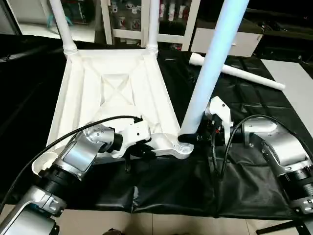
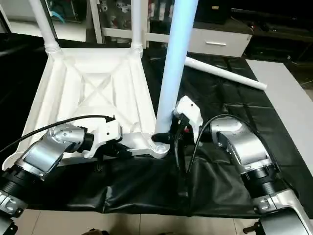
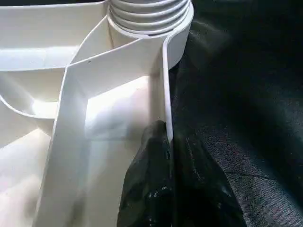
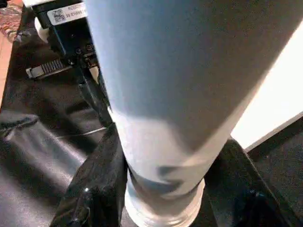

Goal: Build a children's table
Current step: Insert table leg to table base

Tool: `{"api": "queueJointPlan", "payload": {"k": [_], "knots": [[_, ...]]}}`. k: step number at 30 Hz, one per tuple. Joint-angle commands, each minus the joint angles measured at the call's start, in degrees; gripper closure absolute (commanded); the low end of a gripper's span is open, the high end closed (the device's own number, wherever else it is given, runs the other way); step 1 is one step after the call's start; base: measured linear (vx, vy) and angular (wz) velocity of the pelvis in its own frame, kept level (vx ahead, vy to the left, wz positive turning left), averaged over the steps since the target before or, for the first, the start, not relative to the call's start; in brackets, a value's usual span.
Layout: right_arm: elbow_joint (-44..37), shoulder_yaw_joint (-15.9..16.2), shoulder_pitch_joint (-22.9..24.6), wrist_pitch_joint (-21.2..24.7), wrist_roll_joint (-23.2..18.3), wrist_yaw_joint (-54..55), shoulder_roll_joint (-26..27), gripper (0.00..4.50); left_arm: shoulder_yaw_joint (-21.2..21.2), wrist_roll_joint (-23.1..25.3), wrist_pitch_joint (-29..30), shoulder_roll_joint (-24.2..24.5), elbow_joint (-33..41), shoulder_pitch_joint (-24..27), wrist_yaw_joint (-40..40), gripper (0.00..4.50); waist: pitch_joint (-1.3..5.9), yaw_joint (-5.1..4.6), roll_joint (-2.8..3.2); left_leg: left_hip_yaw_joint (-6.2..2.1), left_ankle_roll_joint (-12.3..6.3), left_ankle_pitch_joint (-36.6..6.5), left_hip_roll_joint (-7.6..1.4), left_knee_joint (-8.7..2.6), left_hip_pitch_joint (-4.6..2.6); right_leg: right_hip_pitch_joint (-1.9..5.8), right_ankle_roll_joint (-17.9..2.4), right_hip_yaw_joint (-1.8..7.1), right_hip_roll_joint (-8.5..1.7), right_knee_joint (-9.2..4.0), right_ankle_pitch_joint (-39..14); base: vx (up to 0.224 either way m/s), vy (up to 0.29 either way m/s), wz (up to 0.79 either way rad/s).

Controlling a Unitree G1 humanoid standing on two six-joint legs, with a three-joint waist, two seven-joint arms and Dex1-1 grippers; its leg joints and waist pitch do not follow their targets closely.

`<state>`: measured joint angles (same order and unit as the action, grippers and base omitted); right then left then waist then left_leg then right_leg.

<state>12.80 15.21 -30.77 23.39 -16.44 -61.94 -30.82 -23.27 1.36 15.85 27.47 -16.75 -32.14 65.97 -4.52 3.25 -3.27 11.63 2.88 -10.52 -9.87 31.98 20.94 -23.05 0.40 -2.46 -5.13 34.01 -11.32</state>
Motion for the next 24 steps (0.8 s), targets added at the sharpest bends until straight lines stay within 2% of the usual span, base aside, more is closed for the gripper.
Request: {"api": "queueJointPlan", "payload": {"k": [1,4,5,7,8,11,14,17,19,21,23,24], "knots": [[10.0,5.4,5.0,3.0,7.6,4.2,0.4,2.64,1.4,-1.4,-1.1,0.0,1.5,-0.1,0.2,4.50,1.63,-0.15,-0.16,-1.39,-2.77,-11.9,-3.68,-3.88,-0.60,1.62,-13.3,2.71,-3.51,-4.09,-12.7,0.000,0.000,0.00],[13.1,2.2,5.4,2.8,7.2,10.6,3.2,2.64,1.7,-1.3,-1.2,-0.1,1.2,-0.1,0.0,4.50,1.27,-0.46,0.07,-1.75,-0.68,-17.3,-3.78,-4.45,-0.78,1.16,-11.3,2.76,-3.62,-4.93,-20.8,0.000,0.000,0.00],[14.1,1.0,5.6,3.0,6.9,12.9,4.2,2.65,1.7,-1.3,-1.2,-0.1,1.1,-0.1,0.0,4.50,1.13,-0.65,-0.03,-1.88,-0.15,-18.6,-3.75,-4.58,-0.70,1.06,-10.6,2.78,-3.67,-5.15,-22.8,0.000,0.000,0.00],[14.9,-0.2,6.2,3.8,6.5,15.2,5.2,2.65,1.8,-1.3,-1.2,0.0,0.9,-0.1,0.0,4.50,0.94,-1.45,-0.08,-2.82,2.14,-24.1,-3.75,-5.13,-0.66,0.96,-7.9,2.51,-3.88,-5.72,-30.3,0.000,0.000,0.00],[14.6,-0.2,6.7,4.2,6.5,15.6,5.3,2.65,1.8,-1.4,-1.3,0.0,0.8,-0.1,0.0,4.50,0.97,-1.64,0.12,-3.19,2.66,-25.9,-3.75,-5.28,-0.75,0.90,-6.8,2.41,-3.94,-5.89,-32.3,0.000,0.000,0.00],[14.1,0.0,7.4,4.5,6.7,15.8,5.5,2.65,1.8,-1.4,-1.3,0.1,0.7,0.0,0.1,4.50,1.12,-1.78,0.12,-3.25,2.88,-26.6,-3.81,-5.46,-0.97,0.81,-6.6,2.32,-3.79,-6.06,-30.3,0.000,0.000,0.00],[13.4,-0.1,8.0,4.5,7.2,16.1,6.0,2.65,1.8,-1.3,-1.5,0.1,0.4,-0.1,0.2,4.50,1.18,-1.63,0.19,-2.75,2.56,-25.6,-3.80,-5.38,-1.18,0.53,-8.2,2.69,-3.52,-5.78,-24.5,0.000,0.000,0.00],[13.2,0.0,8.1,4.4,7.6,17.1,6.5,2.65,1.8,-1.3,-1.7,0.0,-0.2,-0.4,0.1,4.50,1.21,-1.55,0.12,-2.48,2.24,-24.9,-3.75,-5.29,-1.20,0.56,-9.0,2.81,-3.52,-5.73,-23.2,0.000,0.000,0.00],[13.4,-0.1,7.9,4.3,7.8,17.8,6.8,2.65,1.8,-1.3,-1.6,-0.1,-0.3,-0.4,0.0,4.50,1.14,-1.50,0.00,-2.41,2.07,-25.3,-3.71,-5.23,-1.29,0.47,-8.9,2.86,-3.60,-5.86,-24.4,0.000,0.000,0.00],[15.5,-1.1,6.9,3.6,8.5,21.6,8.0,2.65,2.2,-1.5,-0.9,-0.3,-0.4,-0.4,-0.8,4.50,1.00,-1.51,-0.06,-2.64,2.17,-26.0,-3.75,-5.35,-1.29,0.38,-8.1,2.84,-3.81,-6.11,-27.7,0.000,0.000,0.00],[18.3,-2.8,5.5,3.0,9.0,26.3,9.7,2.65,2.9,-1.8,1.1,-1.0,0.2,-0.3,-2.4,4.50,1.06,-2.00,-0.12,-3.28,3.02,-27.0,-3.70,-5.67,-0.70,0.79,-6.7,2.53,-3.99,-6.12,-31.2,0.000,0.000,0.00],[18.3,-2.8,5.5,3.0,9.0,26.3,9.7,2.65,2.9,-1.8,1.1,-1.0,0.2,-0.3,-2.4,4.50,1.07,-2.18,-0.09,-3.40,3.31,-27.5,-3.67,-5.71,-0.63,0.71,-6.5,2.43,-3.97,-6.06,-31.9,0.000,0.000,0.00]]}}
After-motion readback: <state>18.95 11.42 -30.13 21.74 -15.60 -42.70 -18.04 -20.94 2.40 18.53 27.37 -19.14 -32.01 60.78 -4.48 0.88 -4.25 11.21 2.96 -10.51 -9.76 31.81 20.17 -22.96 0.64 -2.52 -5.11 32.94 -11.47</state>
